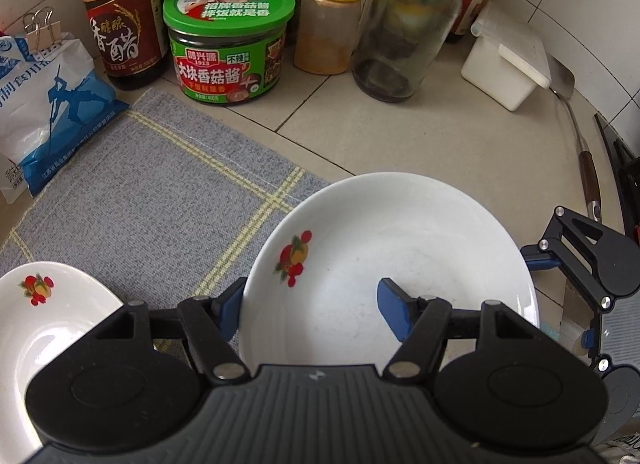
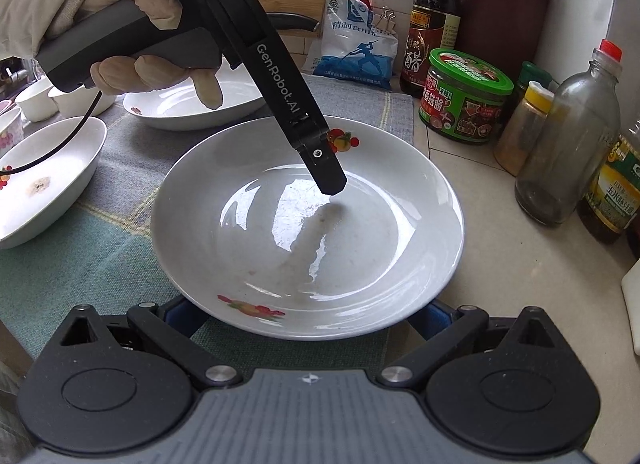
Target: Organize plates and bowls
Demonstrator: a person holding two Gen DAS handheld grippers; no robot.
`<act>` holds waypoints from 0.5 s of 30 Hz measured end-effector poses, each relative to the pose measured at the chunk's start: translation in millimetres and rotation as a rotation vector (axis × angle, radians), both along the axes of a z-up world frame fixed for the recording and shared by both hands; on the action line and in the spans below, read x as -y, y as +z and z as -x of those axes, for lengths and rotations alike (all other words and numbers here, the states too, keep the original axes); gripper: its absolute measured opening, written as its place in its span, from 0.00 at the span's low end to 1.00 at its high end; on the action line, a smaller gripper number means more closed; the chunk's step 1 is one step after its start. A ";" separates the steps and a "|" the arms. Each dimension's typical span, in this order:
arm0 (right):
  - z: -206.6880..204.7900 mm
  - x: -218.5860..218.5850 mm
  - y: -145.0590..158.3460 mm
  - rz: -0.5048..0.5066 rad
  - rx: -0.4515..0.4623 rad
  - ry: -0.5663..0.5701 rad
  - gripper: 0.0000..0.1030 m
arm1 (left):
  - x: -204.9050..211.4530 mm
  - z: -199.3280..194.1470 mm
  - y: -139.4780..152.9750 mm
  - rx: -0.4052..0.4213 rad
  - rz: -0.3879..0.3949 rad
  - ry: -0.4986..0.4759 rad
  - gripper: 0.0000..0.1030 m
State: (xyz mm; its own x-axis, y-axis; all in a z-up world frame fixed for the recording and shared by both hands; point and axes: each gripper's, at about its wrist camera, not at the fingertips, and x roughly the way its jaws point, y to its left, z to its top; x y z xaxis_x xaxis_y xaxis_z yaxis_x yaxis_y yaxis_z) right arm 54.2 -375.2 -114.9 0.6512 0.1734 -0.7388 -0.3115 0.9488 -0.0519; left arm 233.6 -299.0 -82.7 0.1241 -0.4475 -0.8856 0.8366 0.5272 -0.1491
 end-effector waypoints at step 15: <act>25.9 -15.1 17.0 0.076 -0.039 -0.136 1.00 | -60.3 47.9 60.7 0.140 0.106 0.072 0.86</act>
State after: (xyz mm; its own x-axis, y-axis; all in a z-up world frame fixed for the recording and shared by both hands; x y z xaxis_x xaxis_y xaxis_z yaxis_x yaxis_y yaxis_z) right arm 28.3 -360.0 -97.9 0.6355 0.0280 -0.7716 -0.1839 0.9761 -0.1160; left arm 185.7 -238.7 -22.0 0.2778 -0.5230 -0.8058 0.8137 0.5739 -0.0920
